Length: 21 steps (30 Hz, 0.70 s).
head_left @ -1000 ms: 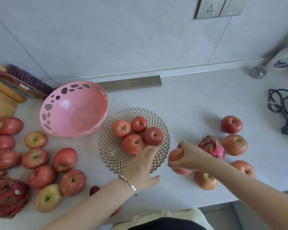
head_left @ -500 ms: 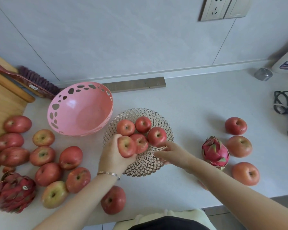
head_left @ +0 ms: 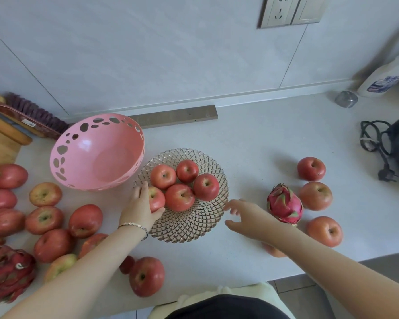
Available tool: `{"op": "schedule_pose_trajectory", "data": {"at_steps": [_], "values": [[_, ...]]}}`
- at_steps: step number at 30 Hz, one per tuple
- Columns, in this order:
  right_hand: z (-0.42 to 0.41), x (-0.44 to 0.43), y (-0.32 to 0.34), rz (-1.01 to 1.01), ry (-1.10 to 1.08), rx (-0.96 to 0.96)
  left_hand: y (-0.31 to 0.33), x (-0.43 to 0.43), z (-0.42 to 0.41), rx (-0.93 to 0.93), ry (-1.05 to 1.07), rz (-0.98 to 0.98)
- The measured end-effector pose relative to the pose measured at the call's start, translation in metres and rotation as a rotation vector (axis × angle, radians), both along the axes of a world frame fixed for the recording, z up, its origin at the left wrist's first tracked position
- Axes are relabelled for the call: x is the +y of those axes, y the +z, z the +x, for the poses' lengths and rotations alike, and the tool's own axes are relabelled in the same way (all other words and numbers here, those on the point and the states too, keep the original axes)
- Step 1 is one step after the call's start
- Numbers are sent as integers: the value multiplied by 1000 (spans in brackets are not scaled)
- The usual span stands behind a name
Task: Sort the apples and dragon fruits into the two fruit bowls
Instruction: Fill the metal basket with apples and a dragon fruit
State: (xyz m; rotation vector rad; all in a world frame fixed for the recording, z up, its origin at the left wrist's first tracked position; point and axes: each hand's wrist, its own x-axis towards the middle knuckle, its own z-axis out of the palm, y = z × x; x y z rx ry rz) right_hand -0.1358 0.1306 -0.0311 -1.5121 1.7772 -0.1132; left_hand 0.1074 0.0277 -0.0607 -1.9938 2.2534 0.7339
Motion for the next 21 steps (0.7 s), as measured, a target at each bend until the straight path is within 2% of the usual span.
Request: {"op": "schedule_pose_trajectory", "data": {"at_steps": [4,6,10,13,16,19,21], "values": [[-29,11,-1,-48,51,122,5,-2,-10,-144,-28,53],[-45,21,2,-44,118,161,11,3,-17,-169,-43,-14],[-67,49,1,31,588,476,28,25,-40,-38,-301,-285],[-70,64,-22,33,812,628,33,37,-56,146,-440,-315],[-74,61,-33,-76,802,745,32,47,-65,248,-511,-238],[-74,58,-41,-70,711,615,26,52,-64,281,-543,-187],[-65,54,-32,-107,471,446,21,52,-58,273,-538,-201]]}}
